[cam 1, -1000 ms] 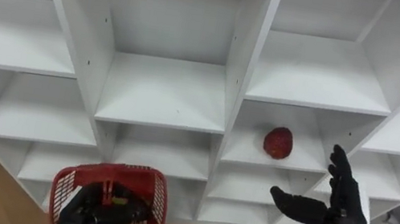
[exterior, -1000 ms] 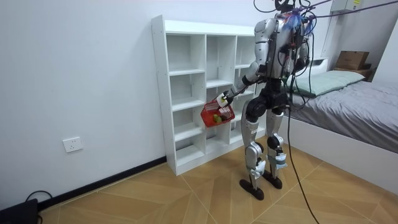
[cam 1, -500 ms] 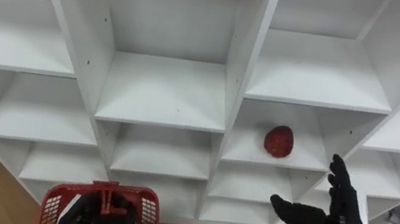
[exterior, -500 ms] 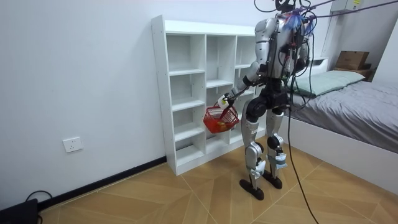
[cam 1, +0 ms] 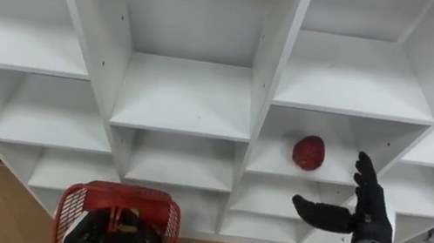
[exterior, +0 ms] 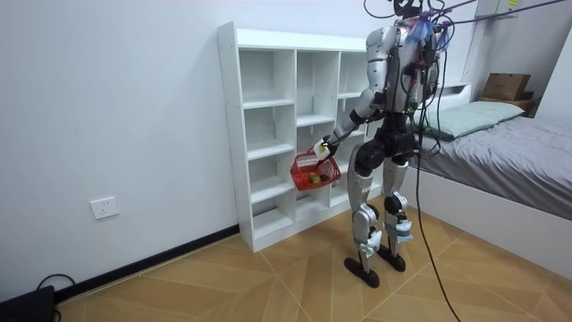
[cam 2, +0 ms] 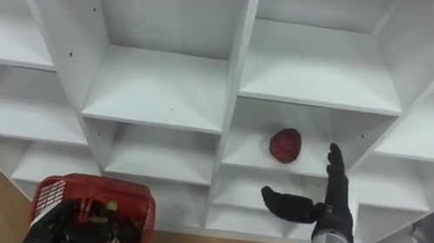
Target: Collect fruits from the closet
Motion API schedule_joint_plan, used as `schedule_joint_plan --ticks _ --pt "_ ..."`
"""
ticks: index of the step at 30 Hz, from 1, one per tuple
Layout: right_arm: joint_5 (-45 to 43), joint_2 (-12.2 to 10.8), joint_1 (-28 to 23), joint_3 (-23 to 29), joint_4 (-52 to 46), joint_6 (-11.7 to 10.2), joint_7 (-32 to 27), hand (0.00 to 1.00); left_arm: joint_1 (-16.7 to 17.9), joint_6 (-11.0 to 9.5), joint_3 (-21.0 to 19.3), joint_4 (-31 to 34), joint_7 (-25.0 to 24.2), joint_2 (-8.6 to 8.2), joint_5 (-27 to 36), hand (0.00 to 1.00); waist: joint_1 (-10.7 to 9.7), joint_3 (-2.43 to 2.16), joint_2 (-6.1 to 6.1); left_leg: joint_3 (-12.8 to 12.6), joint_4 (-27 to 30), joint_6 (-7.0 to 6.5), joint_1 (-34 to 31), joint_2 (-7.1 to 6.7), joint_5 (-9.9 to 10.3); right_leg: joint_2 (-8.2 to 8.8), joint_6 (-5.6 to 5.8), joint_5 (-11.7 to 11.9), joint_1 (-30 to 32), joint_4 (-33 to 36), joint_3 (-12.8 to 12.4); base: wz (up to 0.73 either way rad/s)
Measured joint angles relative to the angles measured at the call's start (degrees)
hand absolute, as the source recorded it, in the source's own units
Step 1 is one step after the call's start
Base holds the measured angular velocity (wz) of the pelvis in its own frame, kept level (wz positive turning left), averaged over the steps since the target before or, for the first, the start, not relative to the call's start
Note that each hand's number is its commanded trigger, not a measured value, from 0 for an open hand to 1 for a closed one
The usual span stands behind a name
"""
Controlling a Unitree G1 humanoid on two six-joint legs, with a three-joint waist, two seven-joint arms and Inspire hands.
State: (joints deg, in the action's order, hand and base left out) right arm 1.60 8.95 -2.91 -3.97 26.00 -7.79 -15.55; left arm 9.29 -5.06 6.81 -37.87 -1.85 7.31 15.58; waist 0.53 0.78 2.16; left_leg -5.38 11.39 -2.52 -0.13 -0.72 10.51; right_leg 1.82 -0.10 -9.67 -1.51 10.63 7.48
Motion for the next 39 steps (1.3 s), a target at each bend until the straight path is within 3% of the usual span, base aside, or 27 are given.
schedule_joint_plan --ticks 2,9,15,24,26,32,39 --pt "0.18 0.12 1.37 0.01 1.19 -0.25 -0.15 0.0 -0.25 -0.01 0.03 -0.35 0.0 0.01 -0.03 1.0 0.05 -0.08 0.48 0.83 0.46 0.0 -1.71 -0.04 -0.01 0.07 -0.04 0.03 1.32 0.19 0.71 0.14" --pt "-0.23 1.29 7.75 0.74 7.35 -0.49 -1.41 0.0 -1.05 -0.02 -0.21 -0.67 -0.44 0.15 -0.02 1.0 0.31 -0.07 0.46 1.69 2.67 0.0 -5.78 0.09 -0.01 0.25 -0.12 -0.01 4.82 2.18 2.16 0.09" --pt "0.23 4.21 11.13 0.71 11.61 -0.9 -2.55 0.0 -3.0 0.11 0.03 -2.87 -1.37 0.31 0.6 1.0 1.37 0.13 0.65 2.92 4.4 -0.04 -8.45 -0.05 -0.01 1.03 -0.34 -0.18 6.79 3.53 3.83 0.09" --pt "0.28 4.94 13.33 0.81 13.09 -0.9 -4.39 0.0 -3.67 0.15 0.1 -4.62 -2.38 0.26 0.56 1.0 1.86 0.65 0.65 3.32 9.45 -0.07 -14.81 -0.07 0.2 2.07 -1.27 -2.17 13.64 10.29 4.32 0.04" --pt "-0.07 4.94 15.03 0.93 14.29 -0.9 -4.82 0.0 -3.77 0.14 -0.02 -5.07 -2.72 0.52 0.54 1.0 2.09 1.13 1.0 2.82 10.77 -0.06 -15.85 -0.24 0.43 2.62 -1.41 -3.33 15.59 13.27 3.74 -0.06" --pt "-0.08 5.85 18.71 2.99 16.02 -1.01 -6.85 0.0 -3.96 0.14 0.02 -4.99 -4.69 0.48 0.54 1.0 3.32 1.19 0.88 3.07 15.38 0.26 -20.24 -0.08 1.64 3.13 -2.07 -5.3 19.93 18.38 3.89 0.02" --pt "-0.14 7.04 19.01 2.98 16.05 -1.02 -7.66 0.0 -4.45 0.15 0.1 -4.98 -5.45 0.31 0.53 1.0 4.5 1.18 0.69 3.77 17.4 0.56 -23.37 0.05 1.79 3.2 -2.62 -5.9 22.81 20.63 4.41 0.06"
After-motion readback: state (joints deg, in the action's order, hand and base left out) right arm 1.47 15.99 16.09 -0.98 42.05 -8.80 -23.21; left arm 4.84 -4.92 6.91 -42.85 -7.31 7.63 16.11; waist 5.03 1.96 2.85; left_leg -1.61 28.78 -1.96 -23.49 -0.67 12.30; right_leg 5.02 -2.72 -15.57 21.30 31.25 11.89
